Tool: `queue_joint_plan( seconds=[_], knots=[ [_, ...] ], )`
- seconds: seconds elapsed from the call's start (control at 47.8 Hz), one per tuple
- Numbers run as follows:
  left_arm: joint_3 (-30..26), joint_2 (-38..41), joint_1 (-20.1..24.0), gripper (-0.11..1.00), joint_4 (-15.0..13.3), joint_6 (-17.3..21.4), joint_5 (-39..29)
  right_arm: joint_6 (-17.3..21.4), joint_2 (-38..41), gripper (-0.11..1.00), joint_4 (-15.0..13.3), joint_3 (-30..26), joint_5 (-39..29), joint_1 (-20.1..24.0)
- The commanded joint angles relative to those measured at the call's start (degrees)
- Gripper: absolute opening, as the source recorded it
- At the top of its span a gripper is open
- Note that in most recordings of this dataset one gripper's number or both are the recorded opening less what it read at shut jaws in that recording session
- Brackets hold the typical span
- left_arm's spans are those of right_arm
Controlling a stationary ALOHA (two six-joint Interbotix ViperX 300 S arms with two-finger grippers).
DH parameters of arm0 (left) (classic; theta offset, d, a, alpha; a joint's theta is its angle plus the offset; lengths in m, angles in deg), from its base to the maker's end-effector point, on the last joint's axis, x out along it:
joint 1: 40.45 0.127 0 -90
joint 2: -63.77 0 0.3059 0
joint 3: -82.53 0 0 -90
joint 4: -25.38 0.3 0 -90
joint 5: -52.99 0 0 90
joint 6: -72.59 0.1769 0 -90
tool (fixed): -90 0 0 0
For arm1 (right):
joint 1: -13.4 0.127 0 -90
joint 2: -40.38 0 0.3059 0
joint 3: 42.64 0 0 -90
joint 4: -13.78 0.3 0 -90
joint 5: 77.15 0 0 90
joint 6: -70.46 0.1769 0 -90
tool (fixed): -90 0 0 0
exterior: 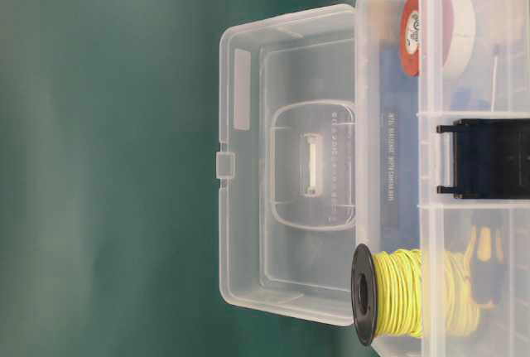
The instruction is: Pick the nipper from the toolbox among several items.
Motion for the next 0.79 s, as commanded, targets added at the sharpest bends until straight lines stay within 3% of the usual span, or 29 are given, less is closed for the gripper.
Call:
queue_joint_plan(
  seconds=[0.0, 0.209, 0.523, 0.606, 0.773],
  knots=[
    [-1.05, 0.53, -0.09, 0.00, -1.76, 0.18, 0.70, 0.26, 0.70, 0.00, 0.26, -1.93, 0.26, -0.53],
    [-1.14, 0.44, -0.09, 0.00, -1.76, 0.18, 1.14, 2.11, 7.38, 0.00, 0.53, -7.82, -6.50, -5.98],
    [-1.05, 0.70, -0.09, 0.00, -1.76, 0.26, 1.14, 2.81, 27.16, 0.03, 0.09, -23.03, -21.62, -12.74],
    [-0.97, 0.70, -0.09, 0.00, -1.76, 0.26, 1.23, 2.81, 33.57, 0.20, -0.18, -27.42, -26.02, -14.24],
    [-0.97, 0.88, -0.09, 0.00, -1.76, 0.26, 1.14, 2.72, 44.47, 0.70, -0.79, -35.07, -33.84, -15.91]
  ],
)
